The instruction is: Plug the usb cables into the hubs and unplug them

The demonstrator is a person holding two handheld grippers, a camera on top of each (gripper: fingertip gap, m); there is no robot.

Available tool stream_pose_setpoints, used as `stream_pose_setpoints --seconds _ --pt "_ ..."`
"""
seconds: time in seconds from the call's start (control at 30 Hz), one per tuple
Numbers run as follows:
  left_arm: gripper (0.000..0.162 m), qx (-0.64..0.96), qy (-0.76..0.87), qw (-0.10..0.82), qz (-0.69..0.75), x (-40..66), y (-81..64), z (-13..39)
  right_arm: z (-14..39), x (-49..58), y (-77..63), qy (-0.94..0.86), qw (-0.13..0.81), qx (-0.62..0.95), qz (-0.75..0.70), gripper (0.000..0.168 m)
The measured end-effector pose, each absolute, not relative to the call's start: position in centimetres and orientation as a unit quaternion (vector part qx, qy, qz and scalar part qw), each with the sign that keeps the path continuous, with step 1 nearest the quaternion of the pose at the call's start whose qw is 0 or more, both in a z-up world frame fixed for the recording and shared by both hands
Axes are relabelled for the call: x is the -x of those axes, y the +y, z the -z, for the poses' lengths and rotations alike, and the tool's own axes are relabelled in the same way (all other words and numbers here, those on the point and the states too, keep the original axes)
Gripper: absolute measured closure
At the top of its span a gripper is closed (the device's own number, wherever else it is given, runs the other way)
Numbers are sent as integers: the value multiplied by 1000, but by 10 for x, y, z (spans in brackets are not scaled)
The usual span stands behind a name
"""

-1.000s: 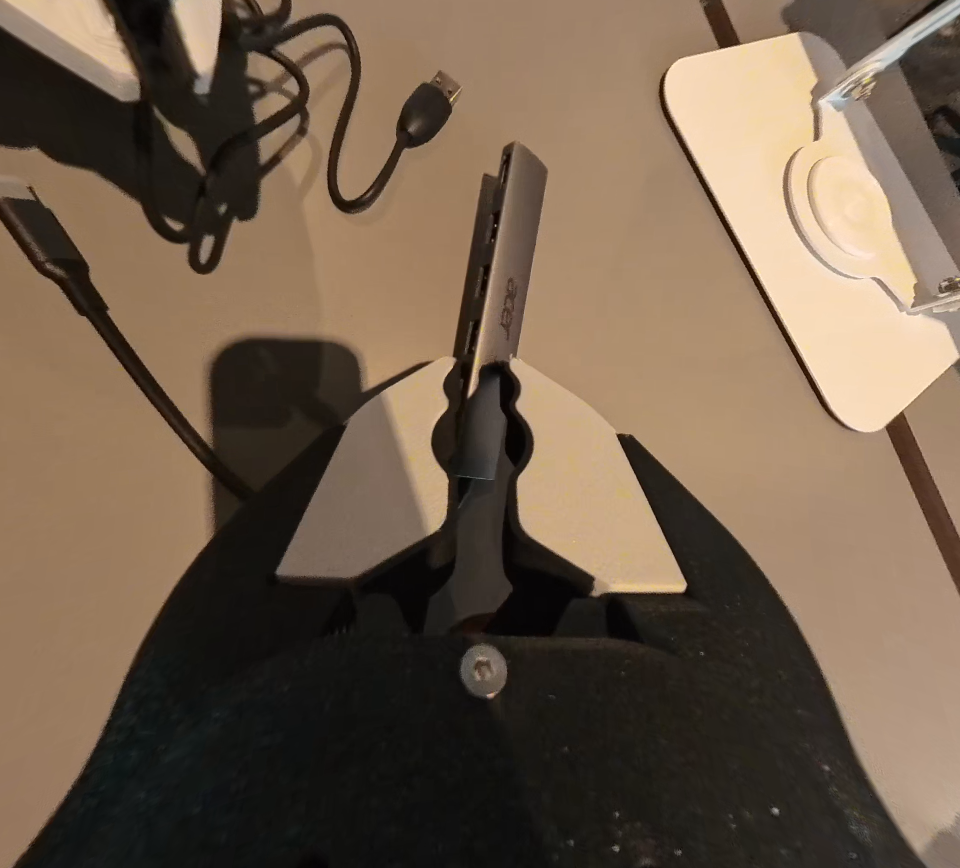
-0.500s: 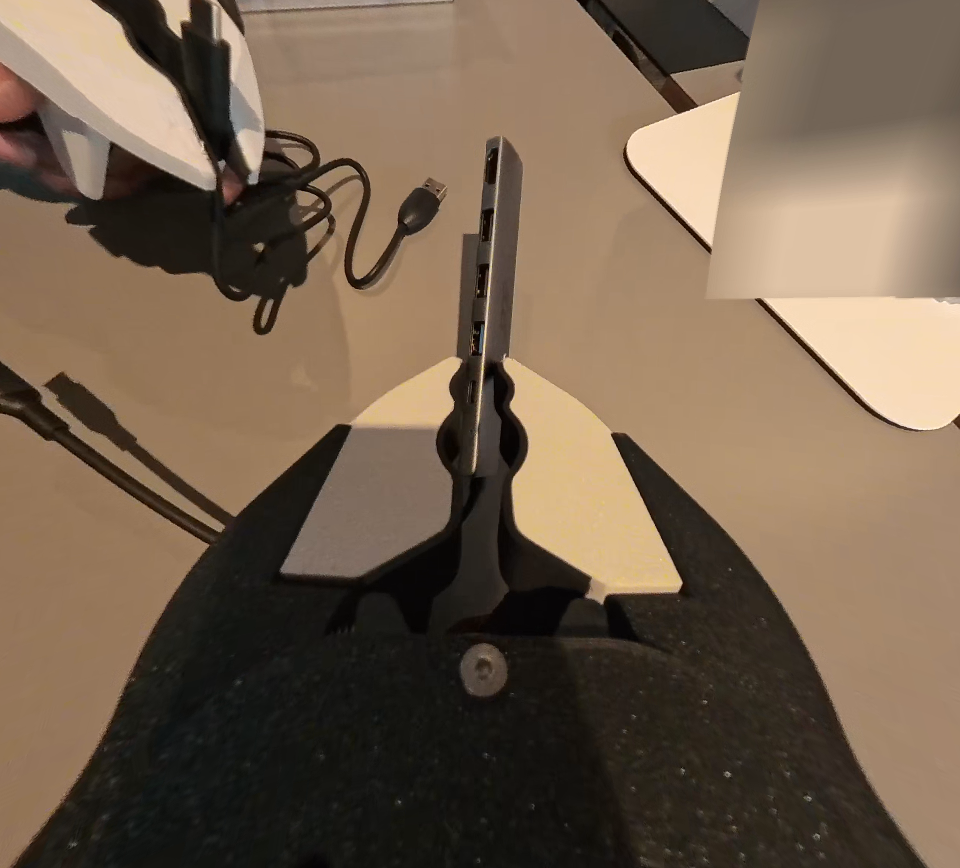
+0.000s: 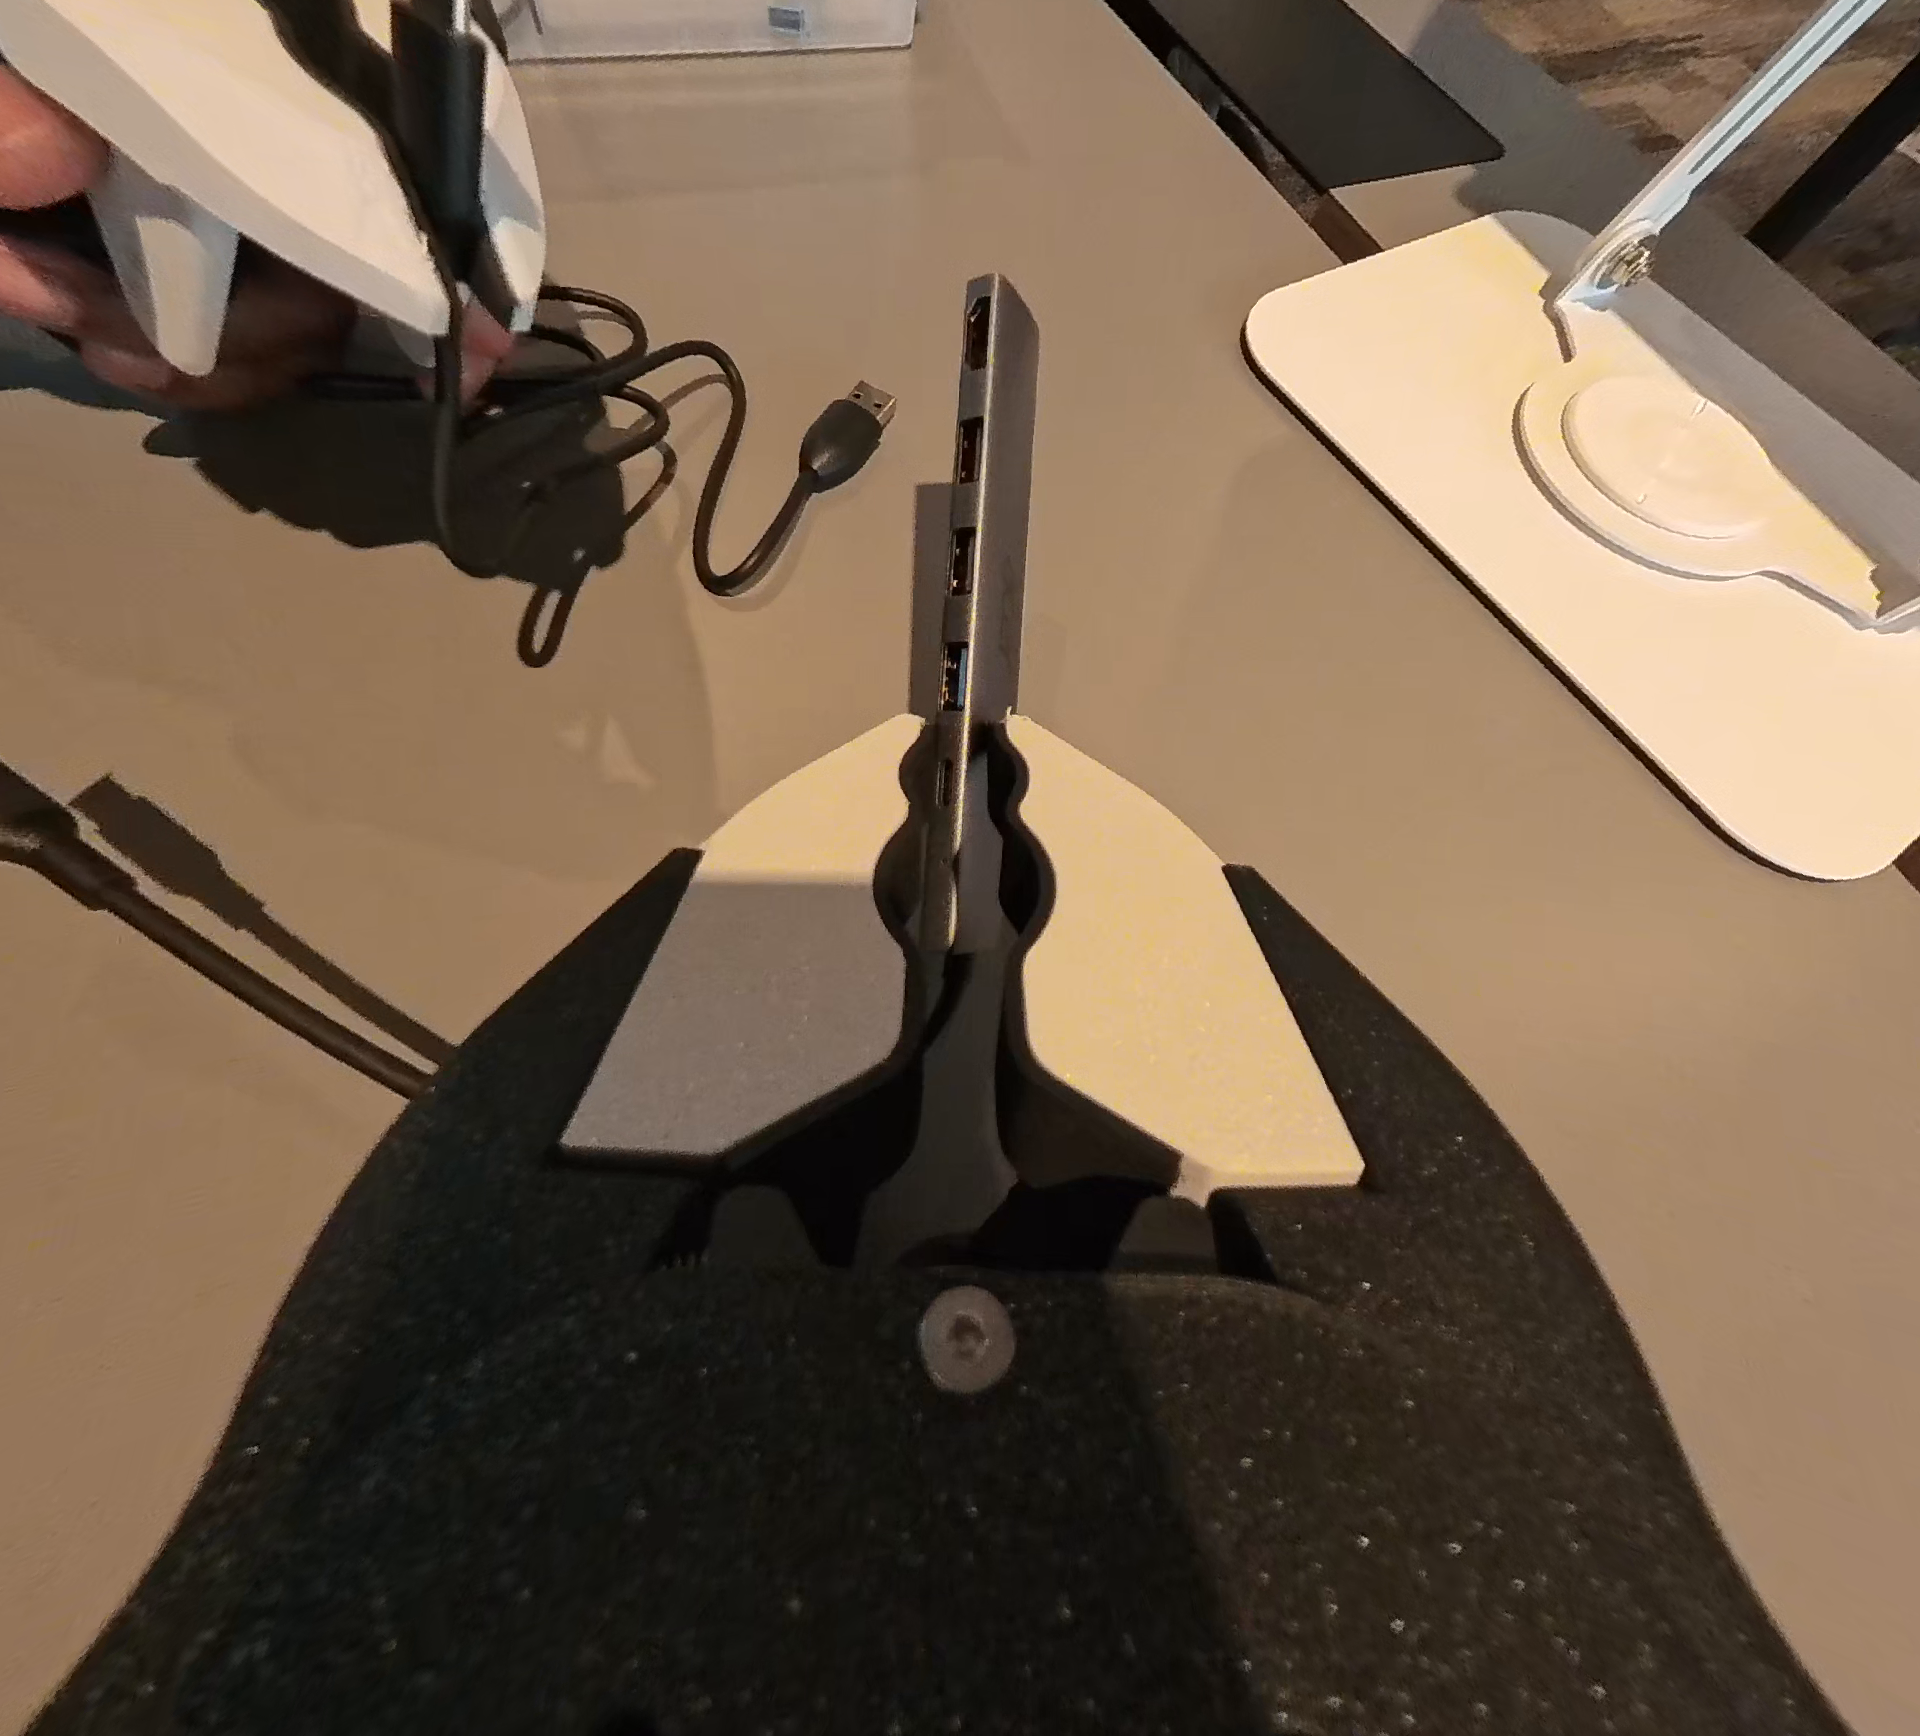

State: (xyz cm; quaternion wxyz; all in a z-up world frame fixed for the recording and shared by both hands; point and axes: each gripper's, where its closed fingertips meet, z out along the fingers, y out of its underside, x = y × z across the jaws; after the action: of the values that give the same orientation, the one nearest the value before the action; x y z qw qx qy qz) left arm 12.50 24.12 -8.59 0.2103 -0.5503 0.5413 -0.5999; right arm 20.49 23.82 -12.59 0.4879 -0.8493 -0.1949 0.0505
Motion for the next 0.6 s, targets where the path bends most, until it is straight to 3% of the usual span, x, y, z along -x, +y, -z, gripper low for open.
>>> stream_pose_setpoints --seconds 0.6 --pt "156 555 542 216 592 -125 244 87 136 -200 237 -224 463 858 -21 159"
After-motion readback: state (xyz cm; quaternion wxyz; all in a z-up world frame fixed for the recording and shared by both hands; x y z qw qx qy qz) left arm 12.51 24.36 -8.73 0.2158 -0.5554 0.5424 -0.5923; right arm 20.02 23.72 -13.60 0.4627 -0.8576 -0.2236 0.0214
